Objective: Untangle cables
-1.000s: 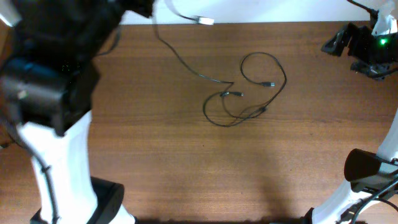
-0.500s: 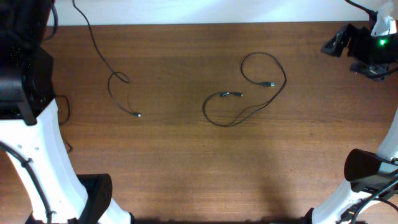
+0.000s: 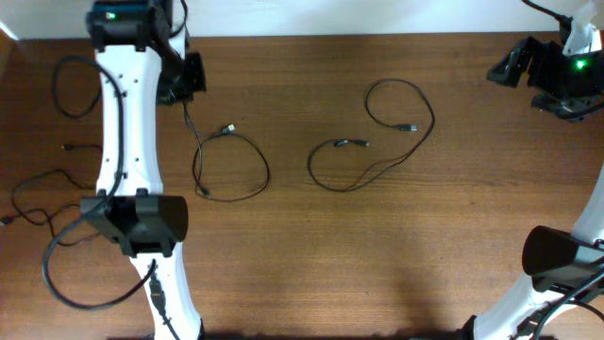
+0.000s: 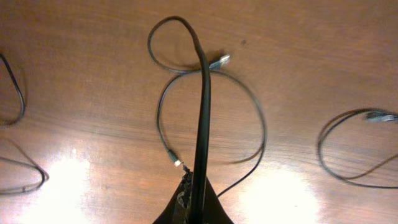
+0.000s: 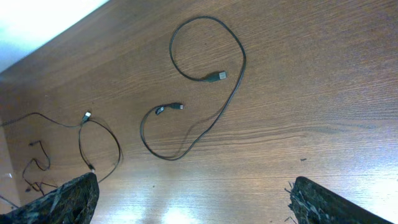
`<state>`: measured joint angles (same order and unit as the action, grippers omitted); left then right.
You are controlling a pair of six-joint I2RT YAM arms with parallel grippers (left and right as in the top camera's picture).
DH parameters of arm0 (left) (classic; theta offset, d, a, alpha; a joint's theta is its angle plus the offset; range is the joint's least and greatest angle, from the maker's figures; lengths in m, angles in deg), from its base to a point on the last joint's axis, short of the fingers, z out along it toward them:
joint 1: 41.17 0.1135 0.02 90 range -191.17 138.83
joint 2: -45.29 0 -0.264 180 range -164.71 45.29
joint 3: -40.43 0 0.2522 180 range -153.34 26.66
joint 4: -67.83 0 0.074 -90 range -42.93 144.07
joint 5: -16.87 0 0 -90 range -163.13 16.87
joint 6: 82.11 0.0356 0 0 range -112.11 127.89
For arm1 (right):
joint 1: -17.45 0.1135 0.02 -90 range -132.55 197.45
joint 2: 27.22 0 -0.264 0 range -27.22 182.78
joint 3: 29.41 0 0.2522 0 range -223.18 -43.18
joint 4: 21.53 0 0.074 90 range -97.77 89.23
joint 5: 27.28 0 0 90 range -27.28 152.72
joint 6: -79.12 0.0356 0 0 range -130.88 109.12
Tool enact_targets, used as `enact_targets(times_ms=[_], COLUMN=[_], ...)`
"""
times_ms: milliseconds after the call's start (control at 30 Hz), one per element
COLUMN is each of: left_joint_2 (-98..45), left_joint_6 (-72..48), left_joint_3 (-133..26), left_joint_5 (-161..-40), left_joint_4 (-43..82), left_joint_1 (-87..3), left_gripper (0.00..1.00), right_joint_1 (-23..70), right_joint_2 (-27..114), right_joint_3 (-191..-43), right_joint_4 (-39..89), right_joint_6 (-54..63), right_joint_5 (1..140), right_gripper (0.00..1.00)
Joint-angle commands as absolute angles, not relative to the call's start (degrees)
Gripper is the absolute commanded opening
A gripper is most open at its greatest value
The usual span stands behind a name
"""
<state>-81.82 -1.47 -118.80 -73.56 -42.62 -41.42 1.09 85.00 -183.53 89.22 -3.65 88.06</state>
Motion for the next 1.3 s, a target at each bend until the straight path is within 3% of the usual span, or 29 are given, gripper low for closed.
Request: enact_targets(times_ms=[0, 200, 267, 367, 400, 467, 500, 533, 667, 800, 900, 1067, 1167, 1267], left_joint_2=[-78.9, -73.7, -73.8, -73.8, -73.8, -73.8, -73.8, -73.8, -74.1, -76.9, -79.5, -81.4, -81.5, -81.5], left_joint_6=[-3.4, 0.1, 13.5, 23.2, 24.3, 24.5, 24.5, 24.1, 13.3, -12.9, -14.9, -14.9, -14.8, -14.7], left_joint_3=[-110.4, -78.2, -70.1, -65.6, -65.3, -65.3, -65.3, -65.3, -65.2, -65.2, -65.2, -65.1, -63.9, -60.4], left_joint_5=[-67.7, -68.1, -77.0, -81.1, -81.0, -80.1, -79.8, -79.8, -79.7, -77.5, -77.4, -76.7, -71.2, -64.7], left_joint_4=[-42.5, -21.1, -12.2, -8.5, -8.1, -7.3, -6.3, -5.9, -4.6, -2.1, 1.0, 1.5, 1.5, 1.5], left_joint_1=[-44.5, -51.7, -51.8, -51.2, -51.1, -50.6, -49.9, -49.3, -48.8, -49.8, -51.1, -51.6, -51.6, -51.6], left_gripper=[0.0, 0.0, 0.0, 0.01, 0.13, 0.55, 0.67, 0.69, 0.66, 0.73, 0.72, 0.61, 0.49, 0.43], right_joint_1=[1.4, 1.4, 1.4, 1.4, 1.4, 1.4, 1.4, 1.4, 1.4, 1.4, 1.4, 1.4, 1.4, 1.4], right_joint_2=[84.7, 84.7, 84.7, 84.7, 84.7, 84.7, 84.7, 84.7, 84.7, 84.7, 84.7, 84.7, 84.7, 84.7], right_joint_3=[-183.4, -183.4, -183.4, -183.4, -183.4, -183.4, -183.4, -183.4, -183.4, -183.4, -183.4, -183.4, -183.4, -183.4], right_joint_4=[89.3, 89.0, 89.0, 88.9, 88.9, 88.9, 88.9, 88.9, 88.9, 89.0, 89.0, 89.0, 89.0, 89.0], right_joint_6=[-4.7, -5.9, -6.2, -6.2, -6.2, -6.2, -6.2, -6.2, -6.2, -6.2, -6.2, -6.2, -6.2, -6.2], right_joint_5=[87.5, 87.5, 87.5, 87.5, 87.5, 87.5, 87.5, 87.5, 87.5, 87.5, 87.5, 87.5, 87.5, 87.5], right_gripper=[0.99, 0.99, 0.99, 0.99, 0.99, 0.99, 0.99, 0.99, 0.99, 0.99, 0.99, 0.99, 0.99, 0.99])
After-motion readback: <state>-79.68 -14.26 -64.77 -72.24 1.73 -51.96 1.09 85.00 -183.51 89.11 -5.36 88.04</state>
